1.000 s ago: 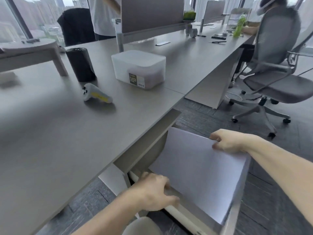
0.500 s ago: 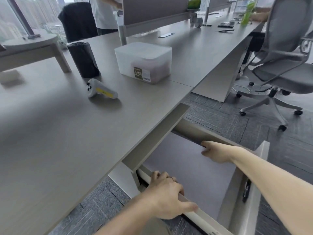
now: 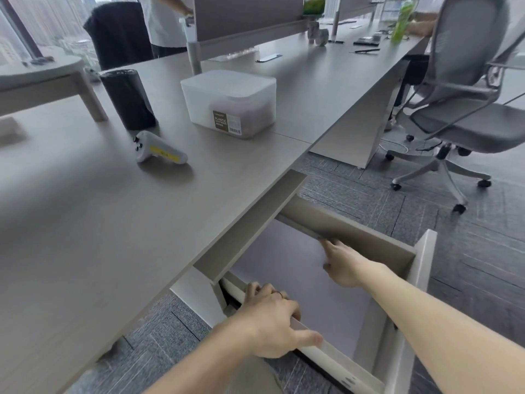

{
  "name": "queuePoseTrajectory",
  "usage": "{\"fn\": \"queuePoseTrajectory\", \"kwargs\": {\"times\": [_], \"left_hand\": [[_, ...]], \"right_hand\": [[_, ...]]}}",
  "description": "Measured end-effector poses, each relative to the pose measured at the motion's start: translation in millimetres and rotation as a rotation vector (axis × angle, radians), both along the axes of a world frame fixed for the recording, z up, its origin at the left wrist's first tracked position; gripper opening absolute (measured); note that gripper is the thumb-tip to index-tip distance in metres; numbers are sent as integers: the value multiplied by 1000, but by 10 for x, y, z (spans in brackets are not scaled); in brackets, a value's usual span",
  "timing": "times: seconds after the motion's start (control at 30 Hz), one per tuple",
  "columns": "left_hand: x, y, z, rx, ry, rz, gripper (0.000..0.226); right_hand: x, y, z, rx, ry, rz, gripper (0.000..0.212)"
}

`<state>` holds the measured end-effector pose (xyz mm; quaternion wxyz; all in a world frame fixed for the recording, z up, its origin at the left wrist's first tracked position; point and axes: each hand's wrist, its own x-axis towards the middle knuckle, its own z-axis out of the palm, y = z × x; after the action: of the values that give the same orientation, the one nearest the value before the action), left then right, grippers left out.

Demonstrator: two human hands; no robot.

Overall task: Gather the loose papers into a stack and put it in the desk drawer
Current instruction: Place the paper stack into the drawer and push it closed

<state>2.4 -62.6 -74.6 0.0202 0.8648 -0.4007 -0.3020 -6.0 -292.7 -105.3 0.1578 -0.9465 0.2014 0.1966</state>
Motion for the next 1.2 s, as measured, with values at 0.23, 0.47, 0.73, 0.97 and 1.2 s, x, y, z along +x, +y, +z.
{"fn": "queuePoseTrajectory", "kwargs": {"times": [0.23, 0.47, 0.73, 0.97, 1.2], "left_hand": [[-22, -14, 17, -1, -11, 0, 80], [-98, -27, 141, -46, -62, 59, 74], [245, 286, 337, -467, -499, 220, 72], [387, 371, 253, -322, -413, 372, 87], [417, 378, 230, -324, -389, 362, 82]], "right_hand": [[-321, -19, 197, -200, 31, 120, 85], [-1034, -115, 522, -481, -71, 200, 66], [-1490, 11, 427, 135, -363, -543, 93], [-1193, 197, 344, 248, -479, -666, 82], [-537, 458, 217, 387, -546, -661, 72]]}}
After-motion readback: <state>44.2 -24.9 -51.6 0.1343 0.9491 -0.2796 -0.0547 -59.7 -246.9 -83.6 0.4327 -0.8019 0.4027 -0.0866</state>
